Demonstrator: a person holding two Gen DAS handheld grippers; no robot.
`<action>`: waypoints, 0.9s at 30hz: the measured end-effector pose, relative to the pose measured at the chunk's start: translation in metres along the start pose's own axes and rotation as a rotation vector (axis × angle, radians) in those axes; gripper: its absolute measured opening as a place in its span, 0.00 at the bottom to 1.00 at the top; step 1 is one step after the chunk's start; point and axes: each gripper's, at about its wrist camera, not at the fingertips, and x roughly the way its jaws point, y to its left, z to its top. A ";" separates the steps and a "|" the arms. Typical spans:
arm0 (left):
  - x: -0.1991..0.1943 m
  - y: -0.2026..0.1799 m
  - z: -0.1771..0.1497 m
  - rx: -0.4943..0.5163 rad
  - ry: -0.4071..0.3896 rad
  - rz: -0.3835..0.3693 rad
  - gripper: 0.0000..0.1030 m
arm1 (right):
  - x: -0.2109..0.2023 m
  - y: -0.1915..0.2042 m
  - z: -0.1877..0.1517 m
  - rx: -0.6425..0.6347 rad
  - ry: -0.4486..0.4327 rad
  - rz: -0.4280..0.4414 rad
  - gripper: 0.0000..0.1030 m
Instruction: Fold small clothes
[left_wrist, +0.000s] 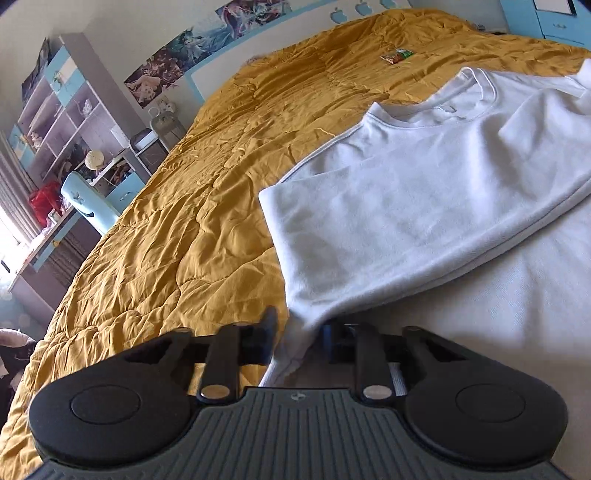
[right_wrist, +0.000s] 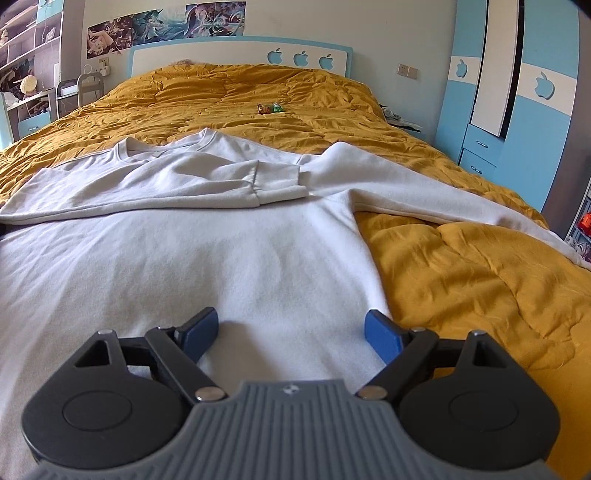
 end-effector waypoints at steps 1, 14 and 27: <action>0.000 0.005 -0.003 -0.051 -0.010 -0.003 0.08 | 0.000 0.000 0.000 -0.001 0.000 0.000 0.80; 0.012 0.085 -0.030 -0.687 0.073 -0.215 0.17 | 0.004 -0.002 -0.001 -0.008 -0.004 0.013 0.81; -0.062 0.109 -0.002 -0.513 -0.167 -0.442 0.38 | 0.004 -0.006 -0.002 0.008 -0.007 0.030 0.81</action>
